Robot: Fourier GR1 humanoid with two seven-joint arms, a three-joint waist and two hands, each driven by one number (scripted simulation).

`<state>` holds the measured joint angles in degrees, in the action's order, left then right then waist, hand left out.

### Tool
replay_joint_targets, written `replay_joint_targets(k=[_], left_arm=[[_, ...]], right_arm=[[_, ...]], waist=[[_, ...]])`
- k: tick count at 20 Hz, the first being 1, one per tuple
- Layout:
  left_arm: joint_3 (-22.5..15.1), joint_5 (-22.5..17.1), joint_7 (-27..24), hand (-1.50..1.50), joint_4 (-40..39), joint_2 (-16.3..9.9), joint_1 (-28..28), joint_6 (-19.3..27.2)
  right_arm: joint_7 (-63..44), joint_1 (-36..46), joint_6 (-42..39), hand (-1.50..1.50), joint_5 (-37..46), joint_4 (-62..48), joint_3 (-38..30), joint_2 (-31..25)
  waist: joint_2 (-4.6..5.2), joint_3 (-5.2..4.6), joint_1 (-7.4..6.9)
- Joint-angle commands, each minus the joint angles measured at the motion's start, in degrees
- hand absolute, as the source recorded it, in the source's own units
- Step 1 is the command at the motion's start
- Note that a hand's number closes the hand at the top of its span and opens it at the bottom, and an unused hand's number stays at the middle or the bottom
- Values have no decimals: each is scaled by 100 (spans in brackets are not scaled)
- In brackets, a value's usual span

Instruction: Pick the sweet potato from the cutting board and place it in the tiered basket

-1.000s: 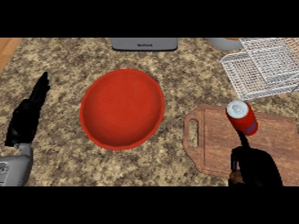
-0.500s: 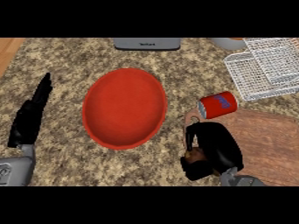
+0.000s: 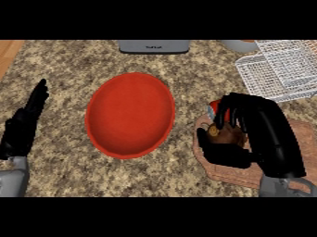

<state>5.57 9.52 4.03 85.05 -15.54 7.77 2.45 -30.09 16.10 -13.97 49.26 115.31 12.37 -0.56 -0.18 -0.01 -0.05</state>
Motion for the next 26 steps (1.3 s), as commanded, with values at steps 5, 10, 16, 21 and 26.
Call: replay_joint_targets(k=[5,10,16,21,26], left_arm=[[-131,219,50,0,-38,186,15,155],[-1,192,133,0,-120,145,205,82],[64,218,-262,0,-433,120,228,56],[66,96,-167,0,-183,112,48,-125],[-40,245,154,0,-137,233,343,40]], right_arm=[[-314,1425,-771,150,-188,272,-1426,-1004],[-406,2321,-1351,150,-872,-434,-1981,-1295],[1097,2270,-822,150,-825,-1920,-2293,-1969],[1627,2661,-170,150,-73,-2942,-2088,-2368],[2041,2913,357,150,783,-3963,-2025,-3132]], waist=[[13,-1,16],[14,0,-6],[44,2,-39],[56,0,-101],[85,2,-131]])
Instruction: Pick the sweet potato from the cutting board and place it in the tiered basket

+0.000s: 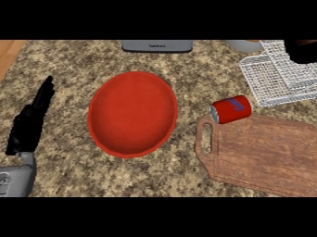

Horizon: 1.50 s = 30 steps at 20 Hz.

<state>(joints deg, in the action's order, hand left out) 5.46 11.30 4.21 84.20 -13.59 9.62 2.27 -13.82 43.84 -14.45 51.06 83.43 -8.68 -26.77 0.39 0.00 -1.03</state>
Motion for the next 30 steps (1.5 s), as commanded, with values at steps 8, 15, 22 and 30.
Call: replay_joint_targets(k=[8,15,22,30], left_arm=[[119,36,-188,0,-125,-61,-48,-59],[-19,149,-310,0,-294,198,-3,99],[74,23,-136,0,73,-5,-103,-137],[-80,271,-97,0,157,207,-246,128]], right_arm=[[1496,709,879,150,574,-2364,-199,-931],[2717,1180,1252,150,395,-4393,-445,-1044],[2563,1319,664,150,109,-5323,-729,-974],[2896,1302,817,-150,-490,-5763,-1382,-1122]], waist=[[-22,0,31],[20,3,-43],[7,4,-75],[-6,7,-25]])
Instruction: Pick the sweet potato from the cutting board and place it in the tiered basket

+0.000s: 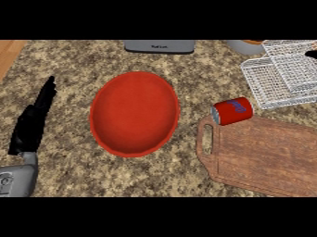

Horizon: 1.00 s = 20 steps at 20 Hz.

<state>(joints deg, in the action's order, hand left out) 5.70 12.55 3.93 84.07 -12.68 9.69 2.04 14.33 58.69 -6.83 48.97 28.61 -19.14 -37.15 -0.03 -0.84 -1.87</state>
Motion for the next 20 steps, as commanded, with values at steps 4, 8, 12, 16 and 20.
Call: replay_joint_targets(k=[4,8,12,16,20], left_arm=[[-72,53,21,0,38,104,-43,37],[69,-24,88,0,20,-15,-30,-51],[-41,57,45,0,110,97,-154,-5],[44,-24,58,0,259,8,-244,-91],[-59,190,147,0,127,137,57,138]], right_arm=[[286,20,342,-150,-596,-503,-680,-86],[239,156,112,-150,-954,-220,-924,-378],[-90,183,177,-150,-1079,-230,-1063,-675],[-224,116,-400,-150,-1320,-777,-1388,-1385],[-67,-255,-1199,-150,-1509,-1072,-1564,-2089]], waist=[[70,93,11],[16,86,120],[12,85,123],[35,90,72],[43,94,129]])
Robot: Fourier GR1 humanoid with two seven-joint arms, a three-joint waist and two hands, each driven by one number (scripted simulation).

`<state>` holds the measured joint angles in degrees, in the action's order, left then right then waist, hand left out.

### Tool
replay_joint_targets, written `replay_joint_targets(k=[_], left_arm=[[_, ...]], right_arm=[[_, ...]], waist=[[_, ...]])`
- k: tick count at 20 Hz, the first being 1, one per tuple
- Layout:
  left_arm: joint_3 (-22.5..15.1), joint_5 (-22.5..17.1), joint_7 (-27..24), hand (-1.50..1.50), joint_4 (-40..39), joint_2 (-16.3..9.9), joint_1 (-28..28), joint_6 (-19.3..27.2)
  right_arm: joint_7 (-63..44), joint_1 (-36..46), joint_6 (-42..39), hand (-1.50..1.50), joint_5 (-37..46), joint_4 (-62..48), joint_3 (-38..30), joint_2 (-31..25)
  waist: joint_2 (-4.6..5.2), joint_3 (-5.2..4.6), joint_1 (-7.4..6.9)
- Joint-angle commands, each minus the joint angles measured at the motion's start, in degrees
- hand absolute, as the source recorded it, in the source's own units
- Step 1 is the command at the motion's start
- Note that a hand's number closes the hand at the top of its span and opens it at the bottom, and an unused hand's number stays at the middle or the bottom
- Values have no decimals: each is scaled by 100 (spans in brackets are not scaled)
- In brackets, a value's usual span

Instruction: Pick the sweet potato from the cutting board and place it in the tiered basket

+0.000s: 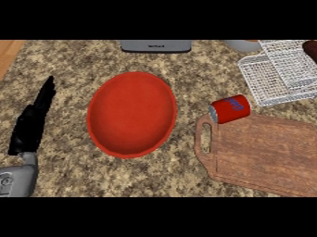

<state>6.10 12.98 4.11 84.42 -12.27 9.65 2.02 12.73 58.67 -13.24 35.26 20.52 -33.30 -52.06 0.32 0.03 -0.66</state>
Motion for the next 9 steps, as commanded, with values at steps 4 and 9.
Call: replay_joint_targets(k=[4,9], left_arm=[[73,-75,16,0,0,-84,56,-119],[81,-53,-228,0,-106,-31,-112,-80]], right_arm=[[707,-705,-987,-150,-355,-563,-394,-1165],[1508,-1409,-1498,-150,-739,-888,-795,-1577]], waist=[[30,13,-33],[29,18,6]])
